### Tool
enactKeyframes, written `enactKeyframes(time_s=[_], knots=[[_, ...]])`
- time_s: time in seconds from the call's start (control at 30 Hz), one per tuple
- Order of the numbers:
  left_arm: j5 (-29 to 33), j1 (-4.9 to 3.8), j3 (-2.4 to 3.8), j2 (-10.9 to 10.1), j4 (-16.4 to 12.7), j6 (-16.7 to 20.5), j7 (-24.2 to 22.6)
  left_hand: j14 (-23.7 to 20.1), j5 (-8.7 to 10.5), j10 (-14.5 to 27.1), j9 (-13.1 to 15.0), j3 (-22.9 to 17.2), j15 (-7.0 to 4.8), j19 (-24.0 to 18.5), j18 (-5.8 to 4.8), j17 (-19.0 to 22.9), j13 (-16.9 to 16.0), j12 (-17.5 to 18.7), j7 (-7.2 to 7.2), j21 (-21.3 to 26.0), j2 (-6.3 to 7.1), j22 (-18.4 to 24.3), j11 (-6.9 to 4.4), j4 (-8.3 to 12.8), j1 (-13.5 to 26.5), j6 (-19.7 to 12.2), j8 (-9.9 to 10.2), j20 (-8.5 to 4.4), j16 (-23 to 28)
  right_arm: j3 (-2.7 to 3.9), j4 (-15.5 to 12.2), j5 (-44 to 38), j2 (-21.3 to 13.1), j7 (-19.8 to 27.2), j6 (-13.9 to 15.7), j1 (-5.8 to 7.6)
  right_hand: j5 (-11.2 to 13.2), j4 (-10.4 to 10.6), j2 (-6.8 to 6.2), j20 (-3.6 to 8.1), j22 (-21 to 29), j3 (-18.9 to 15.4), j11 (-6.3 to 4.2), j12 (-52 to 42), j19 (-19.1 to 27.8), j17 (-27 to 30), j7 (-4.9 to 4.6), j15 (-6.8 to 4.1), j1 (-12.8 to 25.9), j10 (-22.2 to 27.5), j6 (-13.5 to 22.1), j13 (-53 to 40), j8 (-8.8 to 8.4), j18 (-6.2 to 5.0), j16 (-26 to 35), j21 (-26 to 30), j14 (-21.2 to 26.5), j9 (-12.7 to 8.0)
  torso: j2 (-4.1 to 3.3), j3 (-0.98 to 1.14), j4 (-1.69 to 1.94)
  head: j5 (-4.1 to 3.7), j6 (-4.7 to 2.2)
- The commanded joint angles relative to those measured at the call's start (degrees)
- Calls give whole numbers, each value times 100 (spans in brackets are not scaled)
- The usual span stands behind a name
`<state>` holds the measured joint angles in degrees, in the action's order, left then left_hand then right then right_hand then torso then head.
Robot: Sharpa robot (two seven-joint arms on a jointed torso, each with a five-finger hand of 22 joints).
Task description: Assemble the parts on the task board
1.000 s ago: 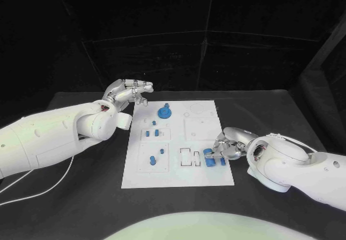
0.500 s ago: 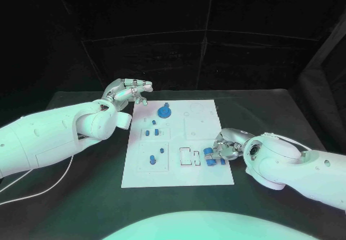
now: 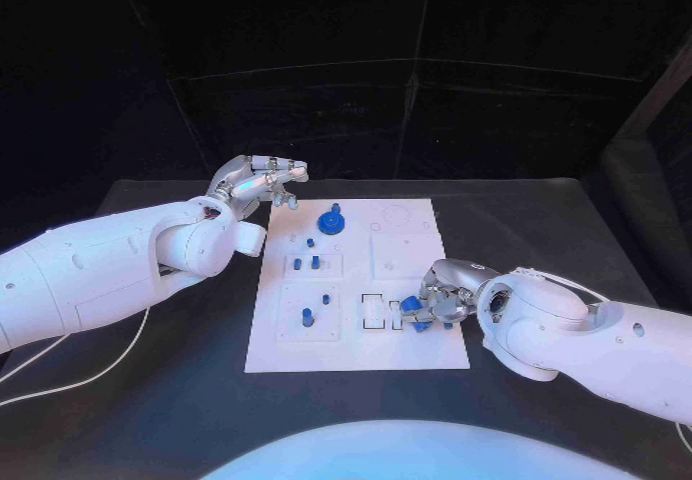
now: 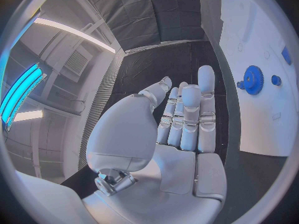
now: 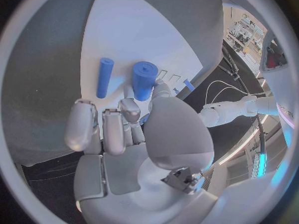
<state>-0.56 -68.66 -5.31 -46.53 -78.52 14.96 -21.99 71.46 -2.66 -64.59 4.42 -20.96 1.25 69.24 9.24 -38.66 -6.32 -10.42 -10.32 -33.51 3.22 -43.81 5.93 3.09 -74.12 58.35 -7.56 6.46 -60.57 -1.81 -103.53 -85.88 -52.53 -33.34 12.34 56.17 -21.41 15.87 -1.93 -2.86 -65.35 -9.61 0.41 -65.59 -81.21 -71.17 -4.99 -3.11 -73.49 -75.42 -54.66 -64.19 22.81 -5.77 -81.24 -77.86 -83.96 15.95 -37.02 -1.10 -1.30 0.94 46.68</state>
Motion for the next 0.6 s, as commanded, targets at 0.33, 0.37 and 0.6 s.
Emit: enactKeyframes(time_s=[0.33,0.37,0.6], knots=[[15,-8,4,-21,-17,-81,-1,-25,-12,28,-9,25,-7,8,116,6,-8,-33,4,18,-61,5,9,1,-2,-42,-35,38,9,-36,-297,738,-193,118,806,-48,-427,-45,218,39,-26,5,-15,-35,-32,-52,19,-67,-234,-36,-8,-94,102,118,-32,-32,-288,135,7,-1,-6,17,-24],[15,-8,4,-21,-18,-82,-1,-25,-12,28,-9,25,-7,8,116,6,-8,-33,4,18,-61,5,9,1,-2,-42,-35,38,9,-36,-350,792,-218,141,875,-48,-430,-42,220,40,-27,4,-16,-31,-33,-54,20,-68,-232,-36,-10,-91,103,118,-33,-33,-288,137,5,-2,-4,11,-31],[15,-8,4,-19,-29,-85,0,-25,-12,28,-9,25,-7,8,116,6,-8,-33,4,18,-61,5,9,1,-2,-42,-35,38,9,-31,-576,942,-297,210,1150,-44,-464,-10,247,47,-36,-14,-23,-20,-38,-70,29,-74,-211,-43,-23,-91,117,119,-40,-38,-292,157,-1,-2,1,12,-58]])
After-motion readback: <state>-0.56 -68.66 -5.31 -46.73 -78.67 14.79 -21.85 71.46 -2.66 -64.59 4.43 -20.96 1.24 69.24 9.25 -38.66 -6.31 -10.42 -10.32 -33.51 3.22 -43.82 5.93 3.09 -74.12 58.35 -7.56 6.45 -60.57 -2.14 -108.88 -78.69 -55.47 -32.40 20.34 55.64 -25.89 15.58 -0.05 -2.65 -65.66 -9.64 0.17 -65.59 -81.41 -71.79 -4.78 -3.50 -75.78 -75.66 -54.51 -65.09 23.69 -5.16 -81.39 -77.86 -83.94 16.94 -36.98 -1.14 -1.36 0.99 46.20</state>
